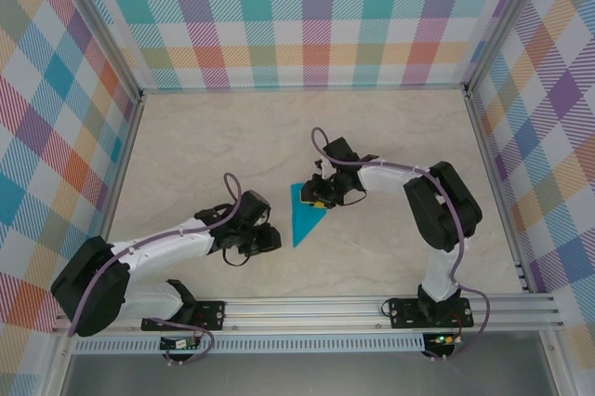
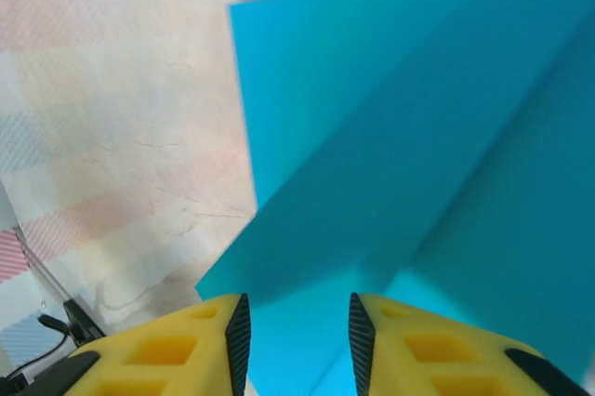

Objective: Fold a paper plane with a square sheet of paper (pick it up from the middle)
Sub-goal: Fourth fold the wing at the center of the table, then turn over the paper at the center of the table.

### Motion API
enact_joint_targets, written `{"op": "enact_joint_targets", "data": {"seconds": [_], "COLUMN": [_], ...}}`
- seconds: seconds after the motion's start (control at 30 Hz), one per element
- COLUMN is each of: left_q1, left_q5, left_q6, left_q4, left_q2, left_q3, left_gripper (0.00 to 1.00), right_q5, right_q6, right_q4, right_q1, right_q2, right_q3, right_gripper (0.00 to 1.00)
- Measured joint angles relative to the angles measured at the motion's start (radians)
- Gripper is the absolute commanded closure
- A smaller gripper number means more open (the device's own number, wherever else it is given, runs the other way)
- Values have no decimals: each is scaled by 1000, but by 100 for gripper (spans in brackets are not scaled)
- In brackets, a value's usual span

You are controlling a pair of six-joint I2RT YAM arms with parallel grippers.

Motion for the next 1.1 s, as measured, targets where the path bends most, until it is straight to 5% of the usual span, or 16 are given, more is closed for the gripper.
{"op": "enact_joint_targets", "data": {"seconds": [0.23, 0.57, 0.83, 1.1], "left_q1": [77, 87, 88, 88], "left_q5": [11, 53, 64, 54], "left_q6": [34, 92, 109, 129], "left_q4": [8, 12, 6, -5], "left_q2": [147, 379, 441, 510], "left_q3": [145, 319, 357, 394], "left_gripper": [60, 51, 51, 62], "right_q5": [63, 13, -7, -39], "right_q6": [56, 159, 174, 187], "right_q4": [-7, 39, 66, 81], "right_q1": [-69, -84, -83, -84], "right_q2": [-173, -145, -97, -69], "right_q3": [-93, -224, -211, -195], "right_gripper": [55, 54, 53, 57]}}
